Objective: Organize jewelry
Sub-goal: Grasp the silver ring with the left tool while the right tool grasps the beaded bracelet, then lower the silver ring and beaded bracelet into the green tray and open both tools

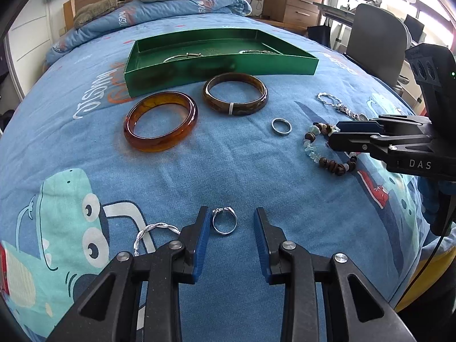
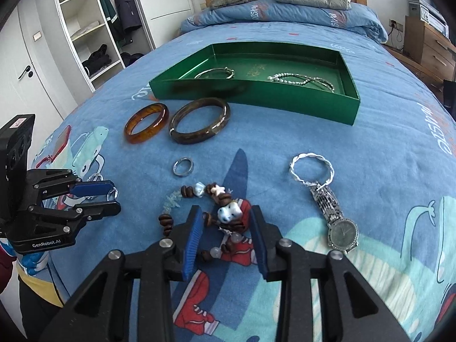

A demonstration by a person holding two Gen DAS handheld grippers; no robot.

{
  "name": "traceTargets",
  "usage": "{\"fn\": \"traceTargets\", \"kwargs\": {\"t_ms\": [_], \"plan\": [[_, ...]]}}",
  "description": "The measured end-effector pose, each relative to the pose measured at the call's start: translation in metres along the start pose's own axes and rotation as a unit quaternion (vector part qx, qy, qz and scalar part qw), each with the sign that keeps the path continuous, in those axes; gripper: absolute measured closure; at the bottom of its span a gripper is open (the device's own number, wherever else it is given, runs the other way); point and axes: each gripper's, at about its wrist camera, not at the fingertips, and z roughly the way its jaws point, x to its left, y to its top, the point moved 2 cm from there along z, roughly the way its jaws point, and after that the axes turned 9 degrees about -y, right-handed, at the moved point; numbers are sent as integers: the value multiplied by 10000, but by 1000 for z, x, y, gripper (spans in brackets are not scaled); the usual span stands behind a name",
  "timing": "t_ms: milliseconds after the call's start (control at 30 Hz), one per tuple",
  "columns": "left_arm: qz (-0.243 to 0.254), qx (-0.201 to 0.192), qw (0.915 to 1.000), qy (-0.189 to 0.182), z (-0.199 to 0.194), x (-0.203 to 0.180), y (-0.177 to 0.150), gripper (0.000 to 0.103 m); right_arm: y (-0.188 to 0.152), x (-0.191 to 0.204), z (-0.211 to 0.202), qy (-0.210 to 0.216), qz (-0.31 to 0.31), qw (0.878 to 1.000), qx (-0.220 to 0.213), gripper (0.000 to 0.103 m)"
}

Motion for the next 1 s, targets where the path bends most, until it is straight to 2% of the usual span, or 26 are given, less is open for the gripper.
{"fn": "traceTargets", "kwargs": {"t_ms": [100,267,367,433,700,1000], "plan": [[-13,-10,10000,-2,0,0,0,75,2,1,3,-44,-33,10000,16,70],[-33,-1,10000,-47,2,-1,2,84,3,5,9,-178,-150,9997,74,70],[-29,-6,10000,-4,2,-3,2,84,1,5,9,-214,-159,9996,98,72],[-60,-16,10000,-5,2,-4,2,85,-2,4,6,-279,-173,9994,95,86],[5,-122,9999,55,-8,-15,2,85,-15,6,-20,-268,-214,9993,-146,87],[64,-315,9994,109,-29,-24,4,85,-12,10,-54,-259,-229,9983,-461,87]]}}
